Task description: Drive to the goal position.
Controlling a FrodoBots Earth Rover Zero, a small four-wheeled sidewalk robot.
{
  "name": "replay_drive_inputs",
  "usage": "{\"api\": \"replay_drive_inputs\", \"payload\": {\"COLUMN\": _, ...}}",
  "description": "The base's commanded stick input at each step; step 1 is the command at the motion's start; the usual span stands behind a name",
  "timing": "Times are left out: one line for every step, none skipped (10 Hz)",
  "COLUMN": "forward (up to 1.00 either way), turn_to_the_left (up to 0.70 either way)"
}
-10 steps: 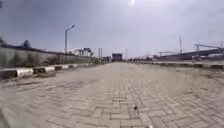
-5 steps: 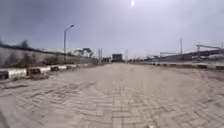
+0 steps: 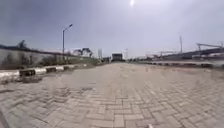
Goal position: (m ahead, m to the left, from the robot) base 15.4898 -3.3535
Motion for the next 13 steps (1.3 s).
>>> {"api": "replay_drive_inputs", "payload": {"forward": 1.0, "turn_to_the_left": 0.0}}
{"api": "replay_drive_inputs", "payload": {"forward": 1.0, "turn_to_the_left": 0.0}}
{"api": "replay_drive_inputs", "payload": {"forward": 1.0, "turn_to_the_left": 0.0}}
{"api": "replay_drive_inputs", "payload": {"forward": 1.0, "turn_to_the_left": 0.0}}
{"api": "replay_drive_inputs", "payload": {"forward": 1.0, "turn_to_the_left": -0.01}}
{"api": "replay_drive_inputs", "payload": {"forward": 1.0, "turn_to_the_left": -0.05}}
{"api": "replay_drive_inputs", "payload": {"forward": 1.0, "turn_to_the_left": -0.17}}
{"api": "replay_drive_inputs", "payload": {"forward": 1.0, "turn_to_the_left": -0.17}}
{"api": "replay_drive_inputs", "payload": {"forward": 1.0, "turn_to_the_left": -0.17}}
{"api": "replay_drive_inputs", "payload": {"forward": 1.0, "turn_to_the_left": -0.17}}
{"api": "replay_drive_inputs", "payload": {"forward": 1.0, "turn_to_the_left": -0.03}}
{"api": "replay_drive_inputs", "payload": {"forward": 1.0, "turn_to_the_left": 0.0}}
{"api": "replay_drive_inputs", "payload": {"forward": 1.0, "turn_to_the_left": 0.0}}
